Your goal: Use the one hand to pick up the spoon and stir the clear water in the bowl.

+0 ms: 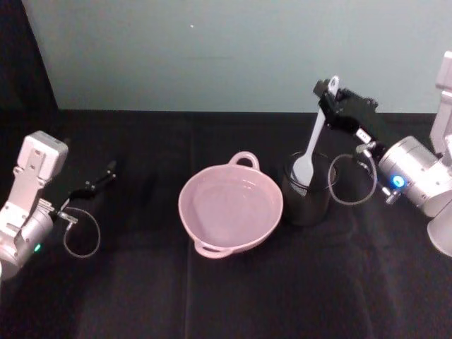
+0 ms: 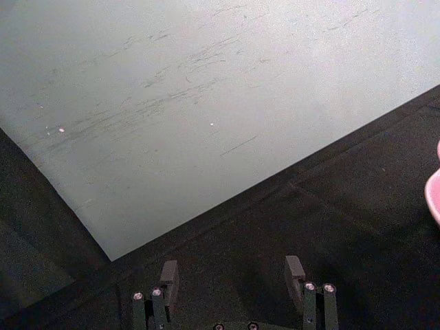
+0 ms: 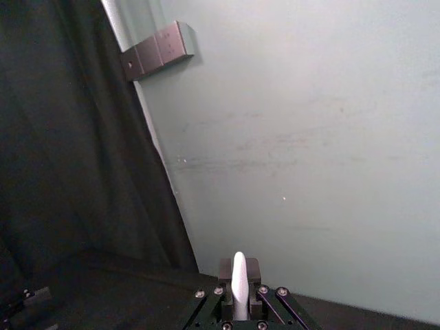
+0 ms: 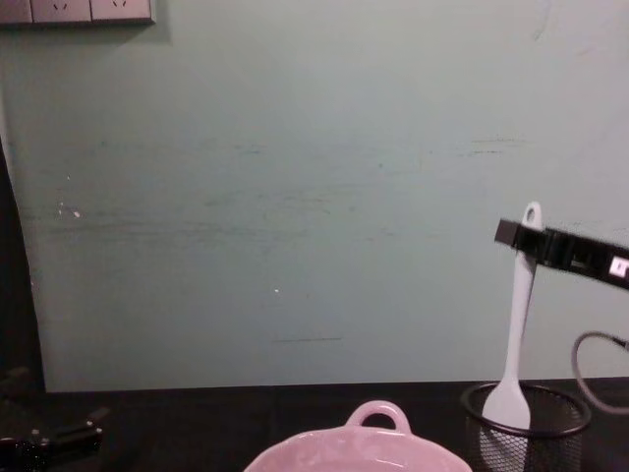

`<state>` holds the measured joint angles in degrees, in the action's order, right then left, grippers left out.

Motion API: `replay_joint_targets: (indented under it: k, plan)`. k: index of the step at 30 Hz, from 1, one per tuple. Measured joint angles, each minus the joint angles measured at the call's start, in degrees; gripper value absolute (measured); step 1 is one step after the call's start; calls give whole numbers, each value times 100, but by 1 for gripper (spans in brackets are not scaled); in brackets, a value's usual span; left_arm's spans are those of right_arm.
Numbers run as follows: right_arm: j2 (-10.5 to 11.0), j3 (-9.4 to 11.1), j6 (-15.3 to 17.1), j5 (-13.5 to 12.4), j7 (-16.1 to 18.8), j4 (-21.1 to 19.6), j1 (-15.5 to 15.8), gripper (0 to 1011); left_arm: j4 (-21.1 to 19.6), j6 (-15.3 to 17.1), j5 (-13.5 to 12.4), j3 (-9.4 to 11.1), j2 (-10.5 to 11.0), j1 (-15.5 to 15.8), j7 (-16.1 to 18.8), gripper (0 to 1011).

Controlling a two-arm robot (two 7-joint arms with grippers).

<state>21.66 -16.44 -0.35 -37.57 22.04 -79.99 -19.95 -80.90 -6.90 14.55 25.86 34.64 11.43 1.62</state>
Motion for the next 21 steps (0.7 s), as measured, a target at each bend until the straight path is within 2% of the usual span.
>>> replay_joint_targets:
  k: [8, 21]
  plan:
    - [-186, 67, -65, -125, 17, 267, 114, 118, 0, 0, 0, 0, 0, 0, 0, 1011]
    - [-275, 116, -74, -220, 44, 401, 253, 118, 0, 0, 0, 0, 0, 0, 0, 1011]
